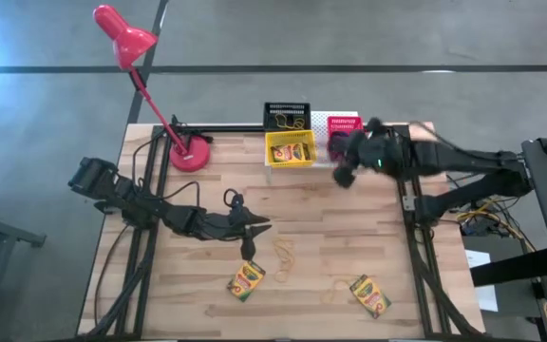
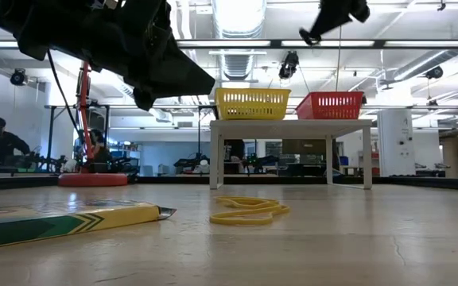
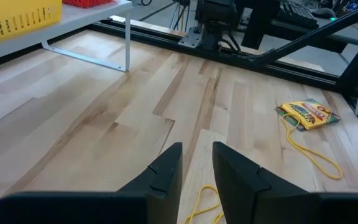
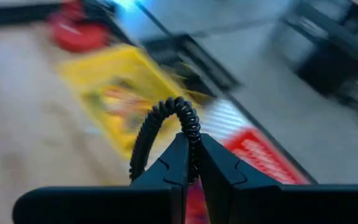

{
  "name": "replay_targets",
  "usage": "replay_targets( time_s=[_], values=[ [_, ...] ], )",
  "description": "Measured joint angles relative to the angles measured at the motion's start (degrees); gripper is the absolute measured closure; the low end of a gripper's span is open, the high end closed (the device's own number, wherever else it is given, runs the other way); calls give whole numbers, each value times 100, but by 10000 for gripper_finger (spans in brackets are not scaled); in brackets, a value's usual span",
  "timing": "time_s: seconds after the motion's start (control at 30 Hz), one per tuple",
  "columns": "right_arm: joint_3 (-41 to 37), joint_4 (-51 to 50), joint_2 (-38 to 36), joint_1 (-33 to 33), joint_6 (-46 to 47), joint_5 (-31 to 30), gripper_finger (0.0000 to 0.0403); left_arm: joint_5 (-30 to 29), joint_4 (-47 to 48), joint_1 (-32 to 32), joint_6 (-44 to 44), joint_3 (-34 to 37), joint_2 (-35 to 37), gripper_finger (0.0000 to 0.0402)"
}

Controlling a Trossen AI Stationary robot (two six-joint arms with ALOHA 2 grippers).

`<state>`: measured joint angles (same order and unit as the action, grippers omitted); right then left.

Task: Pick & Place Office Desk Supplies
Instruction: Put the black spring keychain into the red bin on the shelf

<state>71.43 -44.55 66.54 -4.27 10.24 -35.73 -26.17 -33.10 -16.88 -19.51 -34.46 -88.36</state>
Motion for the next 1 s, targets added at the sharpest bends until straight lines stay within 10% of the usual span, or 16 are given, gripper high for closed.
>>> replay_targets(
  time_s=[0.5,1.0],
  values=[
    [-195,-332,186,-2591,-977,2254,380,0,41,0,-2,2,0,308],
    [-236,-1046,797,-3031,-898,2431,350,0,37,0,-2,2,0,308]
  ],
)
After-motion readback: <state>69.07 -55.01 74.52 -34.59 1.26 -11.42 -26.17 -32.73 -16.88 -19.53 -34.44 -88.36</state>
